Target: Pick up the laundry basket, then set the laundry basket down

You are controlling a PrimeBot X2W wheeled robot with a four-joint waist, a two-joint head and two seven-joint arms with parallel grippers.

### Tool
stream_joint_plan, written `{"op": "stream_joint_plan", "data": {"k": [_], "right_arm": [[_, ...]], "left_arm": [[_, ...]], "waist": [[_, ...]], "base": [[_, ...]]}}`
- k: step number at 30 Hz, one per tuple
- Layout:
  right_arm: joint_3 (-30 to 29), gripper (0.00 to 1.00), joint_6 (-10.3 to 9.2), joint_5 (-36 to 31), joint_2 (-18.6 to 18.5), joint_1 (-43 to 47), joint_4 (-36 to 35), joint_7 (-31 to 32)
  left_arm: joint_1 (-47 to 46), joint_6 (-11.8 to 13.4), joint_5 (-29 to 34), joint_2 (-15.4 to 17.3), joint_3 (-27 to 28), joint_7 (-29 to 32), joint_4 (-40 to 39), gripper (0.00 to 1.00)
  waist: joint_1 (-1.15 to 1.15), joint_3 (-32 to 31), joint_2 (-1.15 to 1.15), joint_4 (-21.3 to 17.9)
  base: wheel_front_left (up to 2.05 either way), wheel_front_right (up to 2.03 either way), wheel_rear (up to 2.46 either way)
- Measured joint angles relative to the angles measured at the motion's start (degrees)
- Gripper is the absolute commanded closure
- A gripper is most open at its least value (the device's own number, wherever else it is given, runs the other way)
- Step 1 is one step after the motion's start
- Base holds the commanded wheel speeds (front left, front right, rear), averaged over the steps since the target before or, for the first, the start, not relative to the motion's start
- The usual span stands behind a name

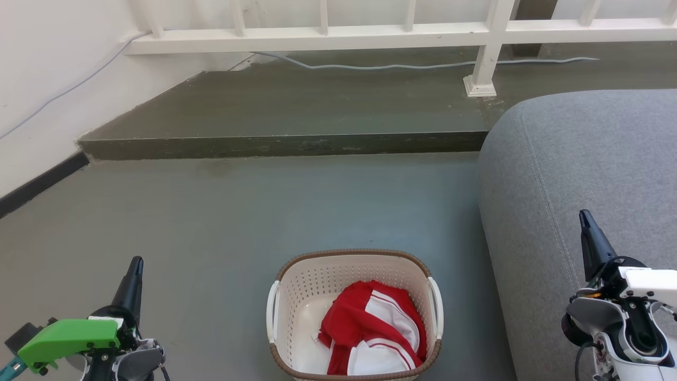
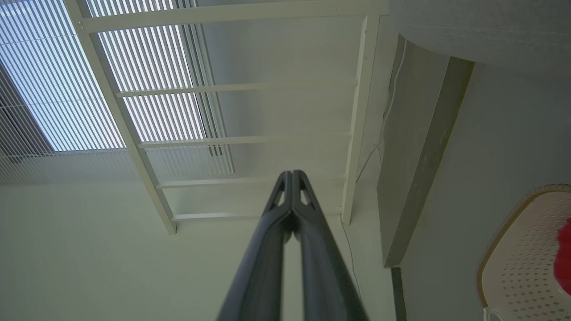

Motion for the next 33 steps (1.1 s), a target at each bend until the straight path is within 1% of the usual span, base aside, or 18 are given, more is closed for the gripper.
{"op": "stream_joint_plan", "data": {"k": [33], "right_arm": [[0.0,1.0,0.0,0.0,0.0,0.0,-0.1,0.0]], "left_arm": [[0.0,0.0,0.0,0.0,0.0,0.0,0.0,1.0]], "waist": [[0.0,0.0,0.0,0.0]], "base": [[0.0,0.0,0.0]]}}
